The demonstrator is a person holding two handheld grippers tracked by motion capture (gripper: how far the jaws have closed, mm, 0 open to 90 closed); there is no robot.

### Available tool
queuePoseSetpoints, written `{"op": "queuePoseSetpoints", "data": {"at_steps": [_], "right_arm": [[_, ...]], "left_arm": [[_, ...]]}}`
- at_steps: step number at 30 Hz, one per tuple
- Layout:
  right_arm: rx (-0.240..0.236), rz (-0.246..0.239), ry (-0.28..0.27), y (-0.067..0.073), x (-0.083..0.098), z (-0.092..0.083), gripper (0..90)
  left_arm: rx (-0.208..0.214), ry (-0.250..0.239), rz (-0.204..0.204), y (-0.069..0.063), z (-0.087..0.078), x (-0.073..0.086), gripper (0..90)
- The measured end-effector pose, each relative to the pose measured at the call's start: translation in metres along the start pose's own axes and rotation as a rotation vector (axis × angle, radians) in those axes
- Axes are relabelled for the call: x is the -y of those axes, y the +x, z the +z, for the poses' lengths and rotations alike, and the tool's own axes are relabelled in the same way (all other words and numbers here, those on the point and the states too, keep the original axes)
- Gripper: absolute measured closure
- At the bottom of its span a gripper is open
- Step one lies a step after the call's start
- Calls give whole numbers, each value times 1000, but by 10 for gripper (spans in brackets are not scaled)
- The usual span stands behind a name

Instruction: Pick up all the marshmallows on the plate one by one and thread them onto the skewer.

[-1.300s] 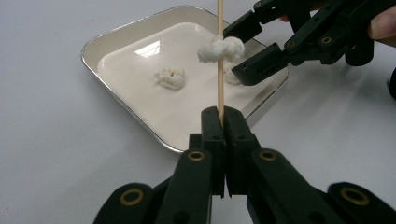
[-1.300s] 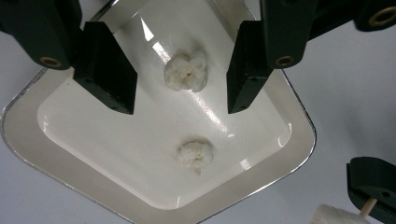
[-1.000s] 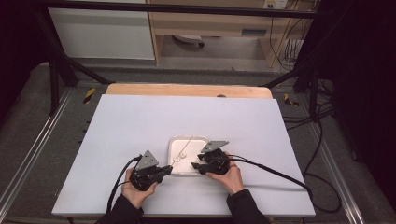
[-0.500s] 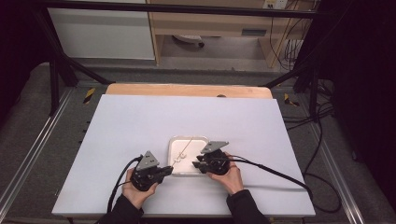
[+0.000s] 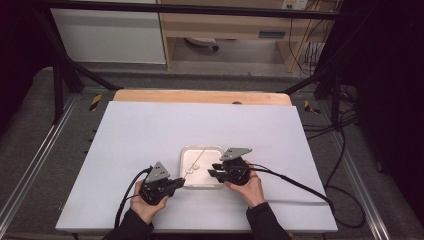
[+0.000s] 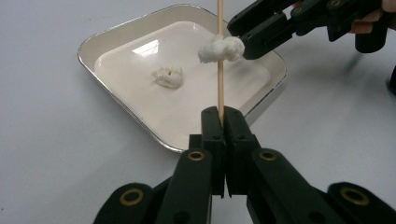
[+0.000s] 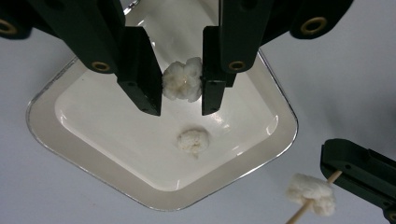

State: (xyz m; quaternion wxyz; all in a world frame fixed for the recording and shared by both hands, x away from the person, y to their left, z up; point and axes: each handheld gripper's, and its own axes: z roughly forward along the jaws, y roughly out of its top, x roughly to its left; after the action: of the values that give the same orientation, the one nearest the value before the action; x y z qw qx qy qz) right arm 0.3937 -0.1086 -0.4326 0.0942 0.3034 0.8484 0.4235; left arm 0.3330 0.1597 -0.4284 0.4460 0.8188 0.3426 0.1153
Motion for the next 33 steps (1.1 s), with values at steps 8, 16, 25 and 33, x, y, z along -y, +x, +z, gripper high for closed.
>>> {"op": "queuePoseSetpoints", "data": {"at_steps": [8, 16, 25, 33], "right_arm": [[-4, 37, -45, -7, -3, -16, 702], [-21, 70, -102, -12, -7, -33, 707], [-41, 91, -144, -13, -13, -48, 711], [-80, 125, -197, -15, -18, -59, 716]], "left_arm": [[2, -3, 2, -1, 0, 0, 883], [6, -1, 6, -1, 0, 0, 884], [13, -2, 12, -1, -1, -1, 883], [17, -7, 16, -3, -1, -1, 883]]}}
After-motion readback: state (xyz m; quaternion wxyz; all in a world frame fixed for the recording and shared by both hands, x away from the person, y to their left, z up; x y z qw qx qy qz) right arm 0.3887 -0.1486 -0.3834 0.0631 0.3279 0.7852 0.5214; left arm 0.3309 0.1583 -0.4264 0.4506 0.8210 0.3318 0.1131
